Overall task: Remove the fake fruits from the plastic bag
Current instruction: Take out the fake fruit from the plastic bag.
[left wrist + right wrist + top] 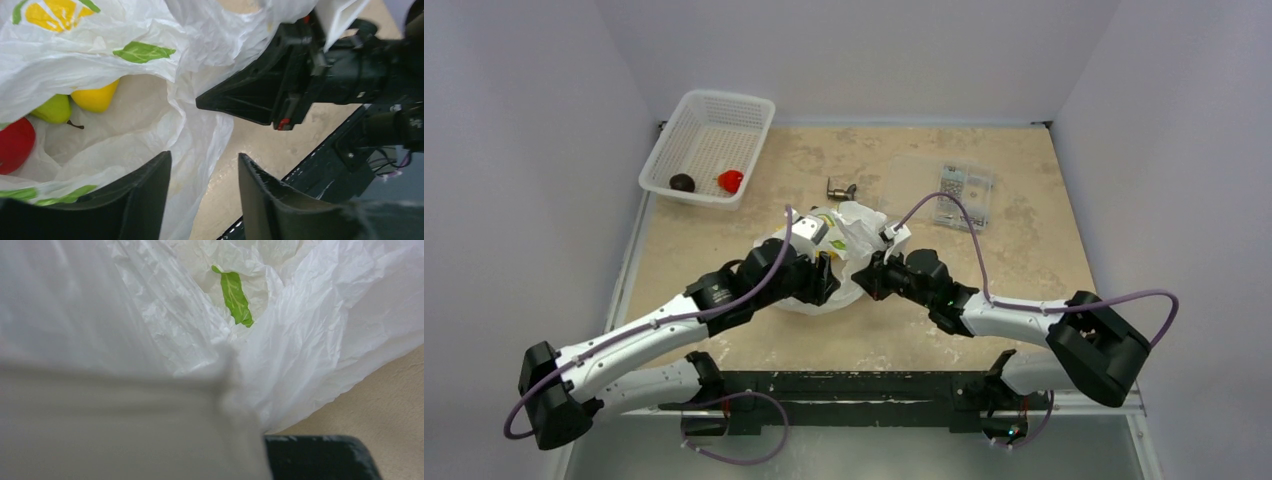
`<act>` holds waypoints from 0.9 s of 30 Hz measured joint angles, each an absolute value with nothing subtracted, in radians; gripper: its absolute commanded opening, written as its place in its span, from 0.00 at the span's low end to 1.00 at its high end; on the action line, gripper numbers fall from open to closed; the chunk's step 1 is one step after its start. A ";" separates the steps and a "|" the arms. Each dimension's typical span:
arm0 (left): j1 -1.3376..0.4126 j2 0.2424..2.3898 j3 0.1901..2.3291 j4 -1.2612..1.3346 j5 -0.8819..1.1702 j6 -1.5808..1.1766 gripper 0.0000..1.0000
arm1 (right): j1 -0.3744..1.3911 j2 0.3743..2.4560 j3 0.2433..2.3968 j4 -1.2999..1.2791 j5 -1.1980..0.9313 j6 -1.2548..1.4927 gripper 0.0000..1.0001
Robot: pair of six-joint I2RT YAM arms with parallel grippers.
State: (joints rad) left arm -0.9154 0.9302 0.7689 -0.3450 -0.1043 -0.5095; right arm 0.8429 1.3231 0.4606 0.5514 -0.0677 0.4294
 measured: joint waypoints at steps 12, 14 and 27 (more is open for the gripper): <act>-0.946 1.214 0.830 -0.298 -0.224 -0.369 0.25 | 0.843 1.295 0.437 0.600 -0.075 0.431 0.00; -0.946 1.244 0.838 -0.284 -0.250 -0.352 0.14 | 0.843 1.295 0.436 0.599 -0.075 0.431 0.00; -0.874 1.389 0.840 -0.135 -0.367 -0.313 0.17 | 0.843 1.295 0.436 0.599 -0.076 0.431 0.00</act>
State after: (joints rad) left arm -0.8742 1.3888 0.8398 -0.1349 -0.3672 -0.3130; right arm 0.8429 1.2953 0.4362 0.5995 -0.0761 0.4309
